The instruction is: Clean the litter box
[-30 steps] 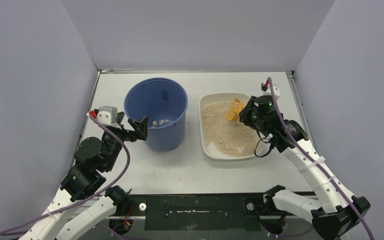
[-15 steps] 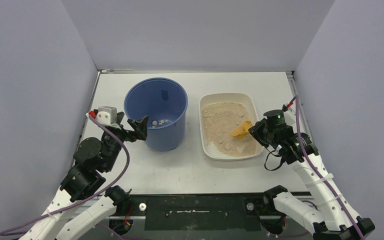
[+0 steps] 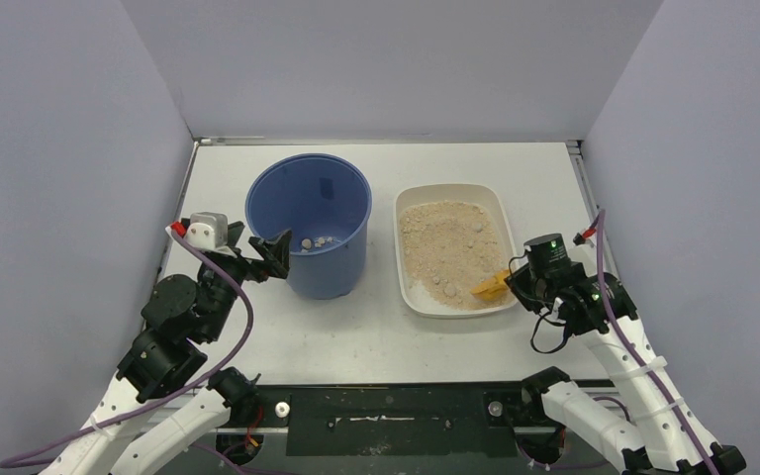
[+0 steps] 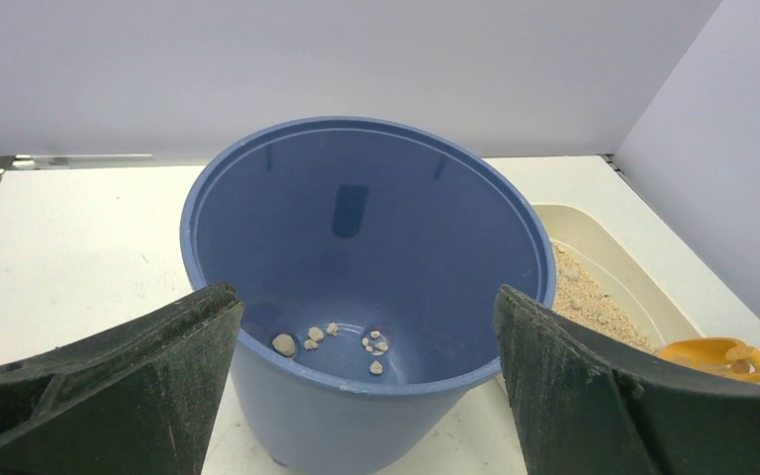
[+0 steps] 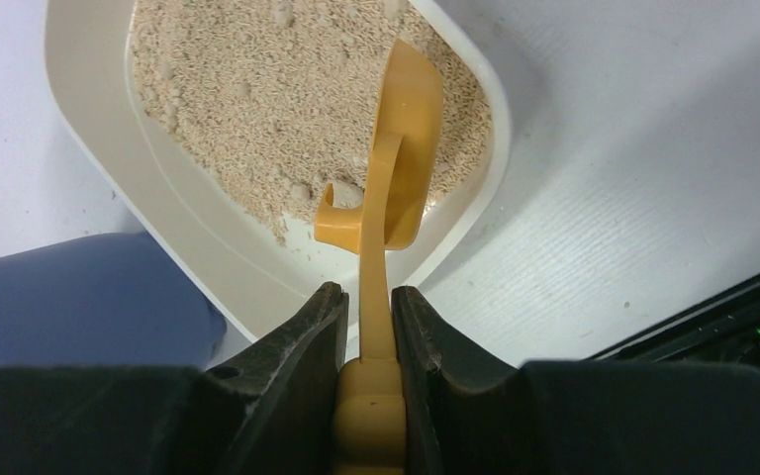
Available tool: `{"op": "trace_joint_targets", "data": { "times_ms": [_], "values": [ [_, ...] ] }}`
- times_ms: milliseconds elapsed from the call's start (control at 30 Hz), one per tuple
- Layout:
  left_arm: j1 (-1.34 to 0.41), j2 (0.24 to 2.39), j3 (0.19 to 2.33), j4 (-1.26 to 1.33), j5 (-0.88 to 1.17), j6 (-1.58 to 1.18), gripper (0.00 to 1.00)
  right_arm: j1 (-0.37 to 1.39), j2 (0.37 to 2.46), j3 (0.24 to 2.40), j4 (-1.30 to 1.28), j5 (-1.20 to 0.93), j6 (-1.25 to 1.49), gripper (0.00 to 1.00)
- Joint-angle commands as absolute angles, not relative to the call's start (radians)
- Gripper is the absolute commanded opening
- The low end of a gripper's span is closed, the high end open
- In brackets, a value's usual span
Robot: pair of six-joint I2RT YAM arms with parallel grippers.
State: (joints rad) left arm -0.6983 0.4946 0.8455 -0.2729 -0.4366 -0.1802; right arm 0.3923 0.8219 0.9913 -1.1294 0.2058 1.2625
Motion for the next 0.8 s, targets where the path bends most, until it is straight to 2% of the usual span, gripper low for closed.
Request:
{"op": "trace_joint_targets", "data": {
  "times_ms": [0,267,767],
  "values": [
    [-0.693,0.482,0.850,-0.226,-0.422,-0.192,0.97,0.389,0.821,1.023,-1.199,0.252,1.331,0.00],
    [-0.692,0.467,0.849,-0.226,-0.420,-0.193,0.97,0.388,0.844,1.013,-1.234,0.264,1.400,0.00],
    [-0.695,0.467,0.846,-0.224,-0.417,-0.198,0.97,0.370,0.947,0.919,-1.038,0.315,1.430,0.00]
  ]
}}
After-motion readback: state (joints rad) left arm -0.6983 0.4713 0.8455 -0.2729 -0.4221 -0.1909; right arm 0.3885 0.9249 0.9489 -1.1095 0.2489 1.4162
